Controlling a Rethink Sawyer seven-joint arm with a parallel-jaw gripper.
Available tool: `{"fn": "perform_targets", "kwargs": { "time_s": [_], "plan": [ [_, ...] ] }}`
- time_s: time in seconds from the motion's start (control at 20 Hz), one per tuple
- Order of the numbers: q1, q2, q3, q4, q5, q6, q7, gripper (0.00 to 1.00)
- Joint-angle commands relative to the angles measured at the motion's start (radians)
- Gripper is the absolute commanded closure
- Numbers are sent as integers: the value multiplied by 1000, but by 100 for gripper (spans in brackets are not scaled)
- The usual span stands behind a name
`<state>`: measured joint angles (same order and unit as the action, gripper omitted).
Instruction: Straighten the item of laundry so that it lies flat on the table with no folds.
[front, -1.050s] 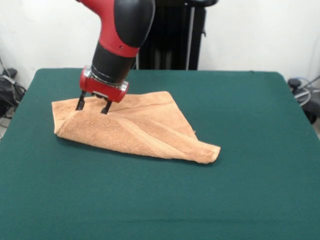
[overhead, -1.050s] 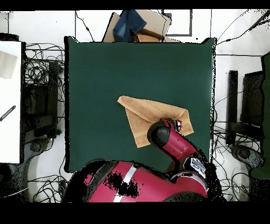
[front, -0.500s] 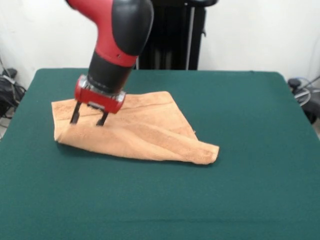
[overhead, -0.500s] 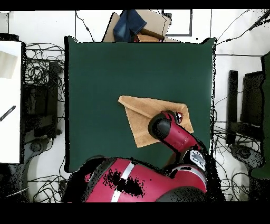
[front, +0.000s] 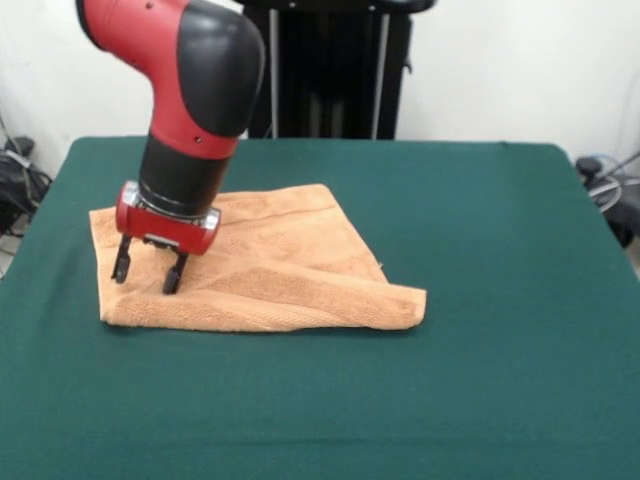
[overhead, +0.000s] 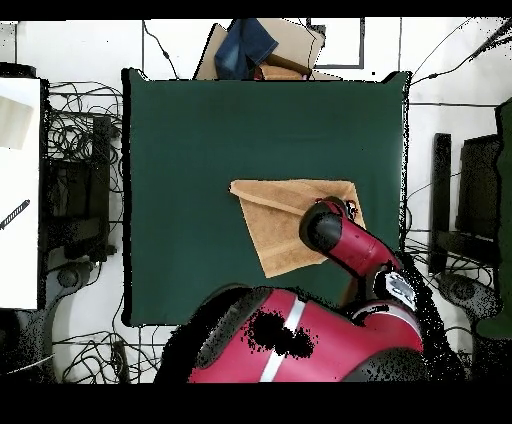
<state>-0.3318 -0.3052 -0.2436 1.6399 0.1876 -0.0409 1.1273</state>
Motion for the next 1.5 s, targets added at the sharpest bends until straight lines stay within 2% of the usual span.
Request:
{"fn": "perform_targets", "kwargs": {
  "time_s": [0.05,0.3,0.55,0.8,1.0,1.25,1.5],
  "plan": [
    [-73,251,214,-243,-22,-76,160,0],
    [-45,213,167,-216,-25,-37,200,0],
    [0,151,113,-128,-9,-13,254,0],
    [47,24,67,1,-2,47,292,0],
    [71,-65,42,64,-3,105,293,0],
    [100,-136,6,100,5,177,286,0],
    [91,-154,9,107,2,187,269,0]
  ]
}}
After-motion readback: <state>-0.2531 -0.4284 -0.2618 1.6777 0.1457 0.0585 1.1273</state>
